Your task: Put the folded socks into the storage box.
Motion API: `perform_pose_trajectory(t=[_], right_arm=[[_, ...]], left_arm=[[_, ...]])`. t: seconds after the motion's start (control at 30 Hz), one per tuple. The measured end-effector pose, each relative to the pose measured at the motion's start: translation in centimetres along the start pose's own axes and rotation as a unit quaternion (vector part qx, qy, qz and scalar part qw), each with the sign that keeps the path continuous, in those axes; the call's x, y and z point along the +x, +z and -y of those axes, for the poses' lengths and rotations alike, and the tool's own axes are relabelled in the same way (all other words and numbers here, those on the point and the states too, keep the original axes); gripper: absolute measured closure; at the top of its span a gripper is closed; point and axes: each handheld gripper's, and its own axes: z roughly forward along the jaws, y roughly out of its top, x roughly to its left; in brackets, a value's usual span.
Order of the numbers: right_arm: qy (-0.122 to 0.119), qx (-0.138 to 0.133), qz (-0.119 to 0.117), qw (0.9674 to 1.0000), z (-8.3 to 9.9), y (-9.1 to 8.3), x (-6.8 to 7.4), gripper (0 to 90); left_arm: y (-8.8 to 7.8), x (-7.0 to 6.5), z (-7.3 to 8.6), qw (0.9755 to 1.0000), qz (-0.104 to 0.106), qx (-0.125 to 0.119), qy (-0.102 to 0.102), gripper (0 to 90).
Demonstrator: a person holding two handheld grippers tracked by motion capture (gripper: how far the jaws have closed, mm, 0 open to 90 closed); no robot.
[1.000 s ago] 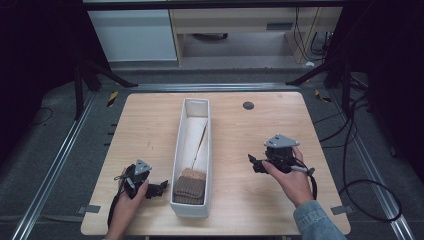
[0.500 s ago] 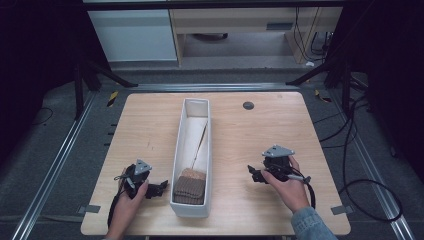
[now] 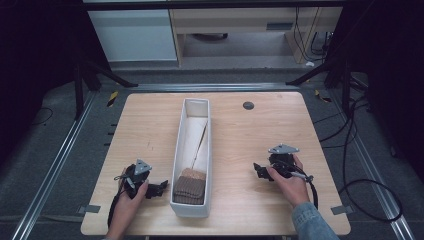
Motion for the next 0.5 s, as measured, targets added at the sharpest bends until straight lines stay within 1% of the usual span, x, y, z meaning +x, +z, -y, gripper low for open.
perform_pose_trajectory(t=[0.17,0.23,0.27,0.37,0.4,0.5], right_arm=[[0.009,-0.002,0.002,1.0,0.0,0.6,-0.3,9.9],[0.02,0.001,0.002,0.9998,0.1,0.9,-0.4,9.7],[0.019,0.001,0.006,0.9998,0.2,1.1,-0.5,9.5],[0.029,0.0,0.007,0.9996,0.2,1.3,-0.6,9.1],[0.028,-0.001,0.007,0.9996,0.3,1.4,-0.7,9.1],[0.033,0.003,0.009,0.9994,0.4,1.7,-0.7,8.7]], left_arm=[[0.0,0.0,0.0,1.0,0.0,0.0,0.0,0.0],[0.0,0.0,0.0,1.0,0.0,0.0,0.0,0.0],[0.0,0.0,0.0,1.0,0.0,0.0,0.0,0.0],[0.0,0.0,0.0,1.0,0.0,0.0,0.0,0.0],[0.0,0.0,0.0,1.0,0.0,0.0,0.0,0.0],[0.0,0.0,0.0,1.0,0.0,0.0,0.0,0.0]])
